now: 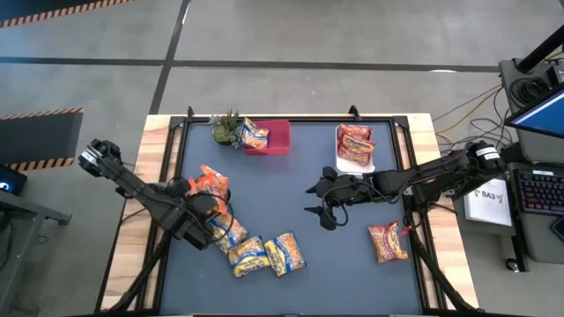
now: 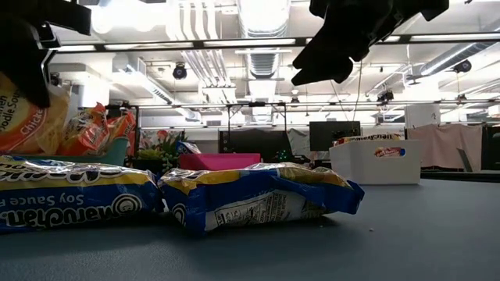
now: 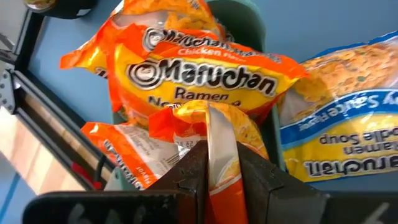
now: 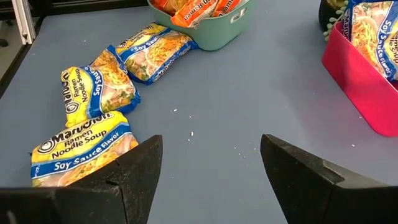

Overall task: Sort Maruchan noodles
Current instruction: Put the orange noodle pack into the green bin, then adjust the orange noddle packs in the green bin

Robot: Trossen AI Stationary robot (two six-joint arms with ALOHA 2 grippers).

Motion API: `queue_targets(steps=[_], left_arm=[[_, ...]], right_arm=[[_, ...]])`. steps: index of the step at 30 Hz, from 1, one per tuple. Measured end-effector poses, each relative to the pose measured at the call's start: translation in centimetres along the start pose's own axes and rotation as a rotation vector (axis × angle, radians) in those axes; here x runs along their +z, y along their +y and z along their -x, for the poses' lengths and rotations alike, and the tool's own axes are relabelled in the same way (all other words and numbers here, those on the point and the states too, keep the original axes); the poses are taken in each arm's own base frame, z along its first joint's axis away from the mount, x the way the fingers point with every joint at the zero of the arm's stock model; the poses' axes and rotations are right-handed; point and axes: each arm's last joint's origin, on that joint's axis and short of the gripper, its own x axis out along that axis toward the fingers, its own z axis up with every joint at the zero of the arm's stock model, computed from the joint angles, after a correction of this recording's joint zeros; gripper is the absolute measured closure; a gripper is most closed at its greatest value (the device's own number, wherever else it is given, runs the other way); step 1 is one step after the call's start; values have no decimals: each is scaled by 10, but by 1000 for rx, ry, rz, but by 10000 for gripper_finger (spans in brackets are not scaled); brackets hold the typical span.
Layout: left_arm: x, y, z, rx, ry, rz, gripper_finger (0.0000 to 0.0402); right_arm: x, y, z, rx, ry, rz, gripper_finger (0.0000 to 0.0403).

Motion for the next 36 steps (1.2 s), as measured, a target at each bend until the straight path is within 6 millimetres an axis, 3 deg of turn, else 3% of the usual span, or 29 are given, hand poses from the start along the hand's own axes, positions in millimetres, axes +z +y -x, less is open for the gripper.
queue_targets(steps=[11,27,36], left_arm=[[-1,-6,-6,-39,-9,17,346],[-11,-9,-20,-71,108,100,258],[9,-4,16,-80,-33,-37,224]], right_arm=[[-3,0,0,-1,8,1,138],[-6,-1,-1,-3,17,-21,138],[-6,-1,-1,-3,17,-23,138]])
